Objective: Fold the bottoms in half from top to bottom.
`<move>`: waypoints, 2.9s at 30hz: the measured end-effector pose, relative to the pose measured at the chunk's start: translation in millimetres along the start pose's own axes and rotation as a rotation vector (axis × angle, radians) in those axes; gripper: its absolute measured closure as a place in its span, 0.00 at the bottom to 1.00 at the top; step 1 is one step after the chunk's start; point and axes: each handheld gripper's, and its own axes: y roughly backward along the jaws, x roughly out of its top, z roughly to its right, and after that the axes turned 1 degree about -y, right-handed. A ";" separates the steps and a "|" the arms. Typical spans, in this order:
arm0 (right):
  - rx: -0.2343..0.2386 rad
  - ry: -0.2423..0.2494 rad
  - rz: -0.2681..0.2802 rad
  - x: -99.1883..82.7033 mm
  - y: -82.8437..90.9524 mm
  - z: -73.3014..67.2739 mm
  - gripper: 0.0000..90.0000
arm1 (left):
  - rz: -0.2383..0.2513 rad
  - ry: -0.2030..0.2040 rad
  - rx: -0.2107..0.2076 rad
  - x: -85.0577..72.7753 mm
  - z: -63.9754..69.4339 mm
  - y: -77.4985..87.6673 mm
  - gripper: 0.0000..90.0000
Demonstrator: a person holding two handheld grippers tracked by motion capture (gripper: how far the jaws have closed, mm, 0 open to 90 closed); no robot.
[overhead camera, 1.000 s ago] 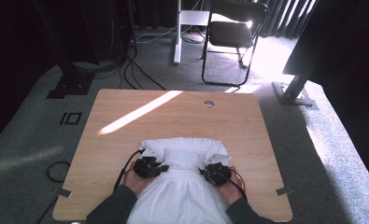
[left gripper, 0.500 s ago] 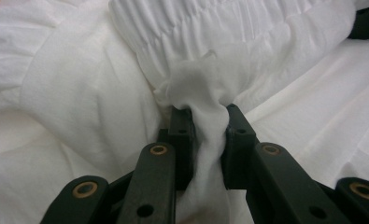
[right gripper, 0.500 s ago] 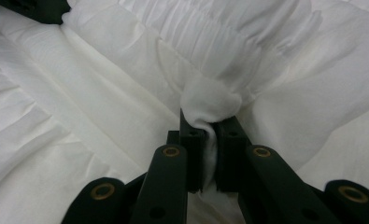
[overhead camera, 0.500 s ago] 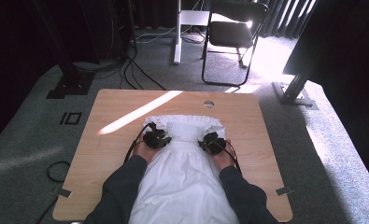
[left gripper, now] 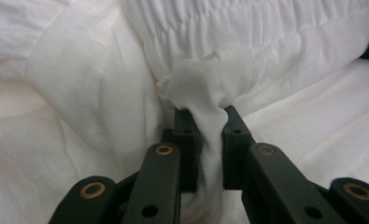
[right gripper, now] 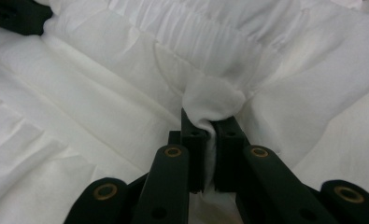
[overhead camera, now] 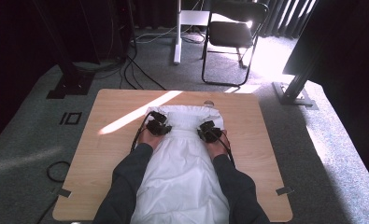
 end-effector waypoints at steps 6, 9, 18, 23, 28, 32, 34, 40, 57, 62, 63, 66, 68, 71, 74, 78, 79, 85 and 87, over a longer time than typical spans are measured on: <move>0.033 -0.042 0.113 11.7 31.9 4.8 0.95 | 0.111 0.032 -0.051 11.0 -3.6 39.5 0.94; 0.038 0.011 0.186 28.0 64.1 0.5 0.95 | 0.202 0.004 -0.051 21.6 2.2 76.3 0.95; 0.116 0.098 0.422 56.7 179.7 -8.4 0.95 | 0.451 -0.165 -0.059 25.9 54.9 203.2 0.94; 0.136 0.180 0.386 24.4 202.9 -25.3 0.94 | 0.406 -0.227 -0.072 -11.9 78.2 207.7 0.94; 0.161 0.217 0.266 -24.8 187.2 -38.7 0.94 | 0.280 -0.217 -0.122 -62.1 87.4 169.4 0.93; 0.190 0.218 0.144 -65.9 159.6 -46.9 0.94 | 0.123 -0.178 -0.174 -99.5 92.3 126.1 0.92; 0.209 0.201 0.088 -79.8 146.5 -48.4 0.94 | 0.049 -0.182 -0.186 -116.9 95.0 105.8 0.92; 0.209 0.176 -0.054 -102.1 110.0 -53.4 0.94 | 0.013 -0.171 -0.202 -123.4 83.7 84.3 0.91; 0.087 0.143 -0.029 -21.5 25.8 -18.1 0.92 | -0.001 -0.196 0.000 -44.5 22.2 30.2 0.90; 0.058 0.097 -0.014 -5.6 8.0 -8.2 0.92 | 0.028 -0.145 0.001 -36.0 9.9 20.8 0.90; 0.054 0.093 -0.015 -4.3 6.7 -7.6 0.92 | 0.040 -0.127 -0.003 -36.2 8.1 19.6 0.90; 0.061 0.067 -0.011 -1.4 3.4 -5.0 0.92 | 0.055 -0.111 -0.004 -36.5 5.8 18.5 0.90; 0.069 0.053 -0.019 0.0 3.7 -4.0 0.92 | 0.053 -0.134 0.008 -36.1 7.5 19.6 0.90; 0.085 0.062 -0.008 1.2 9.7 -3.1 0.92 | 0.064 -0.130 0.020 -33.1 9.2 29.2 0.90; 0.106 0.064 0.045 5.0 27.9 -1.0 0.93 | 0.132 -0.144 0.024 -26.3 13.0 51.3 0.91; 0.116 0.102 0.147 18.3 66.7 -1.1 0.93 | 0.258 -0.160 0.011 -14.2 22.6 93.3 0.92; 0.114 0.109 0.178 21.8 78.1 -1.5 0.93 | 0.258 -0.160 0.011 -14.2 22.6 93.3 0.92; 0.110 0.148 0.361 29.3 146.1 -3.1 0.93 | 0.434 -0.246 -0.048 -5.5 47.8 163.3 0.92; 0.118 0.156 0.373 23.2 156.2 -6.2 0.93 | 0.428 -0.271 -0.062 -14.3 56.1 168.5 0.92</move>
